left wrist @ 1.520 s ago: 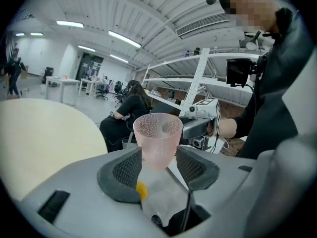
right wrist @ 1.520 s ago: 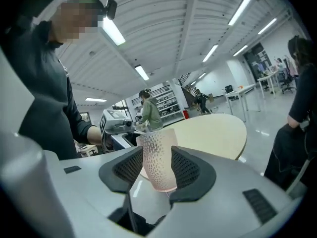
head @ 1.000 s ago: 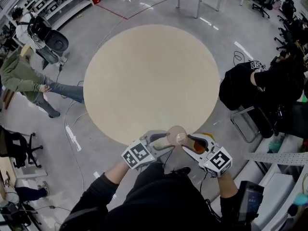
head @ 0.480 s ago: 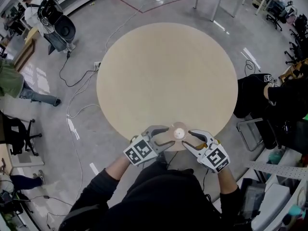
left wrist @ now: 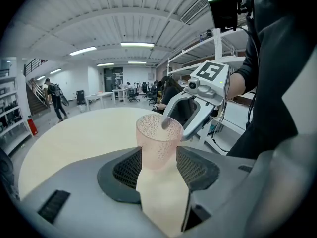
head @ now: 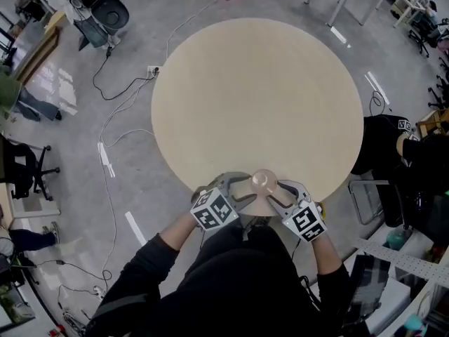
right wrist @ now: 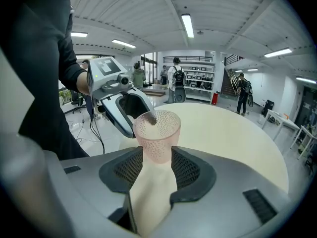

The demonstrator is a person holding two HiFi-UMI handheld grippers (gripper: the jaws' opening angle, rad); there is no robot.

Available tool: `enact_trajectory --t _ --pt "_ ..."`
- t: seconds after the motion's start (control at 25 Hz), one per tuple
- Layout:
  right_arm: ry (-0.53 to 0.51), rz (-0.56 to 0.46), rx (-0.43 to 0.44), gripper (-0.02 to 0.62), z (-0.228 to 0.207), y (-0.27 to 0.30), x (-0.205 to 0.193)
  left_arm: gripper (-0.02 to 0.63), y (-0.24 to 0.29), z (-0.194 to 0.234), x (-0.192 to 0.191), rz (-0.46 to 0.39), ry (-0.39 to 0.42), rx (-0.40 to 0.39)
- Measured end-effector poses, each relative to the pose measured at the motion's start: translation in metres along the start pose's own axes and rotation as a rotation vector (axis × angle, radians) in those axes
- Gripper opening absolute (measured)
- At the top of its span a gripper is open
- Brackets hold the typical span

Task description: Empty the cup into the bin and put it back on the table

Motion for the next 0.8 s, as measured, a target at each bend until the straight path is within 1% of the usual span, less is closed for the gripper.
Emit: enact_trajectory --t 0.12,0.36,0.52,0.68,0.8 --pt "-0.007 0.03 0.01 0.186 -0.014 0.016 -0.013 0.233 0.015 0.008 -0.01 0.041 -0.002 0.014" --pt "-0.013 0.096 0.057 0.187 -0.022 0.04 -0.028 0.233 0.033 0.011 -0.034 0.12 -0.041 0.021" --pt "-0.004 0.134 0.073 0.187 -0.033 0.049 -0.033 0.233 0.045 0.019 -0.042 0.157 -0.075 0.013" --pt "0.006 0.169 0.087 0.186 -0.032 0.059 -0.041 0.233 0.05 0.019 -0.052 0.19 -0.091 0.003" --pt "0.007 0.18 0.094 0.187 -0.033 0.064 -0.045 0.233 0.054 0.018 -0.057 0.2 -0.105 0.003"
Point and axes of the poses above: the fingertips, and each gripper's own axes: y forward along the fingers, z to its left, x out of its top, the point moved 4 cm from there along -y, backward along the fingers, and after that the axes turned 8 degrees about y, right-handed, at the moved point
